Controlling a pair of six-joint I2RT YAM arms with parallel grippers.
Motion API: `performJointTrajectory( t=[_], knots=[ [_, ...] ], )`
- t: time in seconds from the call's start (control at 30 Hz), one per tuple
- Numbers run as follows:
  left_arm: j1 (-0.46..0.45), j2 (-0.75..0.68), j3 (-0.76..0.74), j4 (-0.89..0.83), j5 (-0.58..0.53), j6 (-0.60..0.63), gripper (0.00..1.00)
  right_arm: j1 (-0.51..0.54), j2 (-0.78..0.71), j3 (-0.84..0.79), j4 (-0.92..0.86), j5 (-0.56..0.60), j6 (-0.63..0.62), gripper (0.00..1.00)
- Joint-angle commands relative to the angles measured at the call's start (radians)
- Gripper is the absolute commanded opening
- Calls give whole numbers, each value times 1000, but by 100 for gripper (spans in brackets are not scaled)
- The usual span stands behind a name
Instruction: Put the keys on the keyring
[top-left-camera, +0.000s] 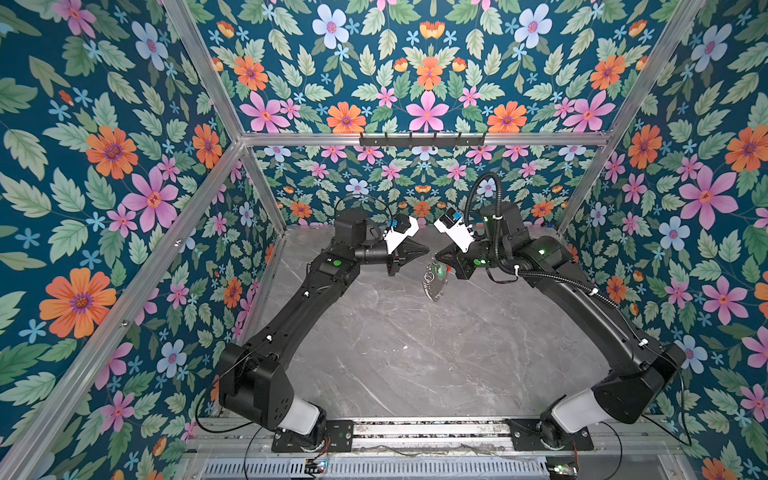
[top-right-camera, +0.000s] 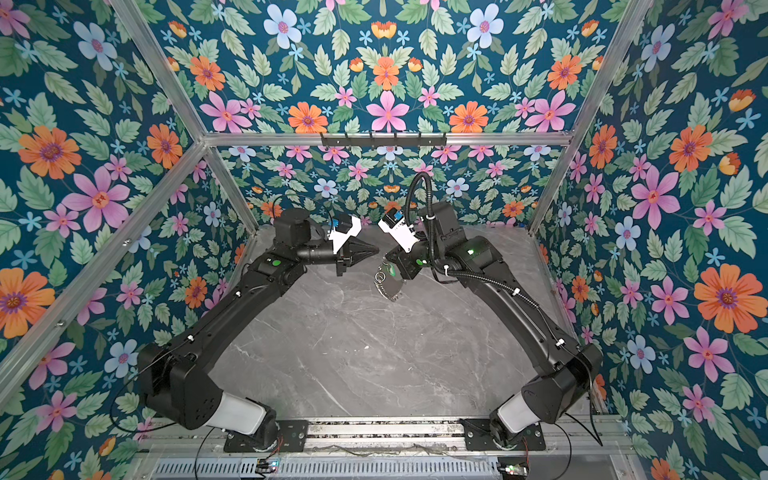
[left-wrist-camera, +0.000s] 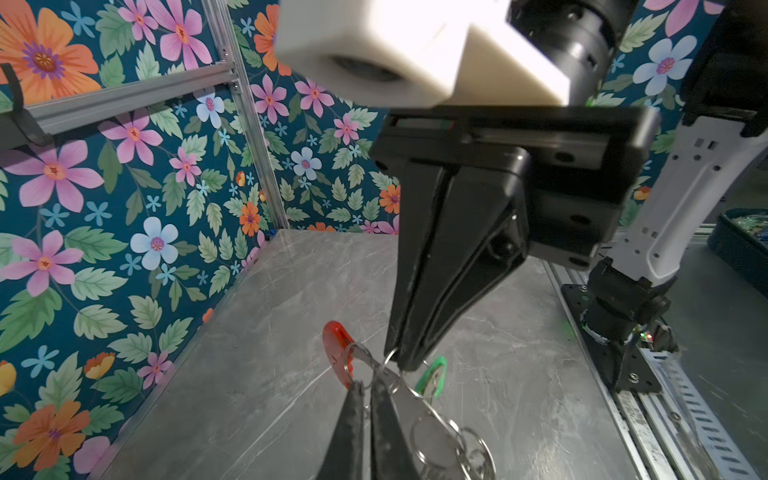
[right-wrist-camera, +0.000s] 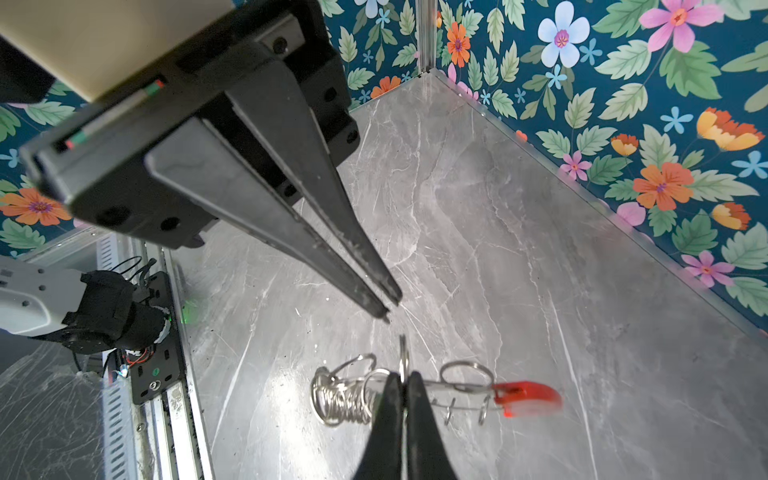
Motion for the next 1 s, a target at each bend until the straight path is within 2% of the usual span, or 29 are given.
performJointTrajectory(
  t=[0.0,0.4,0.6,0.93,0.97],
  knots=[
    [-13,4,5,-15,38,26,10,4,-6,2,12,-5,-24,0],
    [-26,12,12,-2,35,15,10,17,-6,17,12,-17,-22,0],
    [-26,17,19,-2,41,14,0,22,-6,18,9,-19,-21,0],
    [-26,15,5,-3,55,8,0,24,-21,20,25,-15,-17,0],
    [-26,12,4,-7,45,8,3,23,-22,18,27,-15,-17,0]
  ],
)
